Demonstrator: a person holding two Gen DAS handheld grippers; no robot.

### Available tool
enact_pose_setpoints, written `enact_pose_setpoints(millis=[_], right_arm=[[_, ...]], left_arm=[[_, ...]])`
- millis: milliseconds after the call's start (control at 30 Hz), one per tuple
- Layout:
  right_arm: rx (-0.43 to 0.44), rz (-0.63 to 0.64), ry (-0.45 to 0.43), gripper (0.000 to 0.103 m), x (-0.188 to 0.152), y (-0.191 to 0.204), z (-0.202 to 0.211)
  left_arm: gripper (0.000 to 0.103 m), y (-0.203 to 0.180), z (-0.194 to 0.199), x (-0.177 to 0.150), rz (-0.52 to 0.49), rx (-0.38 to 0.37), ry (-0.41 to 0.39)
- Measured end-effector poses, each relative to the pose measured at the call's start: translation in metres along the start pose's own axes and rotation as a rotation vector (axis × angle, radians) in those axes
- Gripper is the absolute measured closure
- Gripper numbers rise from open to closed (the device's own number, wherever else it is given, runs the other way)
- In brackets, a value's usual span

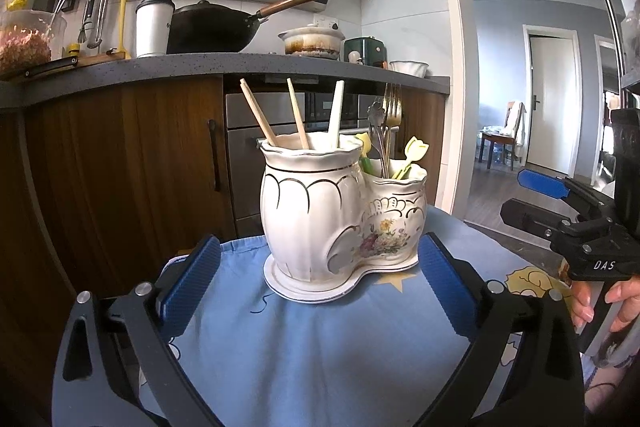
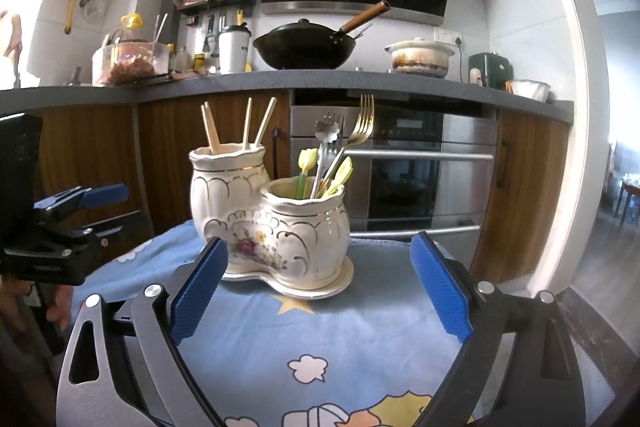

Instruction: Organize utensils

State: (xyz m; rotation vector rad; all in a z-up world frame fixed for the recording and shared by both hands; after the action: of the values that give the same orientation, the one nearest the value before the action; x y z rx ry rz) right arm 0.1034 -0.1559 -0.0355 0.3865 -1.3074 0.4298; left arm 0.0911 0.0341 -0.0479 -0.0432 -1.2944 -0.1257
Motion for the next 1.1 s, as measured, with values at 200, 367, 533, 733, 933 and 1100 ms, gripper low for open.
enact_pose_setpoints(millis=[200, 367, 533, 733, 933, 1100], right_arm=[[0.001, -0.002, 0.002, 0.010, -0.0005, -0.0001, 0.0005], [0.002, -0.002, 0.002, 0.010, -0.0005, -0.0002, 0.0000], [0.001, -0.002, 0.002, 0.010, -0.0002, -0.0005, -0.0002], [0.000, -0.001, 0.001, 0.010, -0.0002, -0.0005, -0.0006], [0.001, -0.001, 0.000, 0.009, 0.0000, -0.0006, -0.0002], [0.001, -0.001, -0.001, 0.009, 0.0000, -0.0006, 0.0001]], left_arm=[[0.006, -0.0003, 0.0006, 0.0009, -0.004, 0.002, -0.006], [0.006, -0.0005, 0.0013, 0.0007, -0.005, 0.004, -0.006], [0.006, 0.0003, 0.0001, 0.0001, -0.004, 0.004, 0.003], [0.006, 0.0012, -0.0032, -0.0008, -0.005, 0.006, 0.015], [0.006, 0.0023, -0.0047, -0.0013, -0.006, 0.012, 0.012], [0.006, 0.0025, -0.0050, -0.0016, -0.005, 0.013, 0.013]])
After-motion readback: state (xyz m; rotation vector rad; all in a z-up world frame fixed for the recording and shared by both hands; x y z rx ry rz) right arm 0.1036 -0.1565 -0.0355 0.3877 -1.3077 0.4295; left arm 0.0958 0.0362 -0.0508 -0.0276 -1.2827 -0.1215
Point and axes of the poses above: each gripper's, at about its wrist camera, not at the fingertips, and z roughly against the way its jaws point, y to its left, x to its top, the point moved 9 cm from there along -z, roughly the way its jaws point, and after that the axes turned 7 degrees about x, right-handed, at the moved point
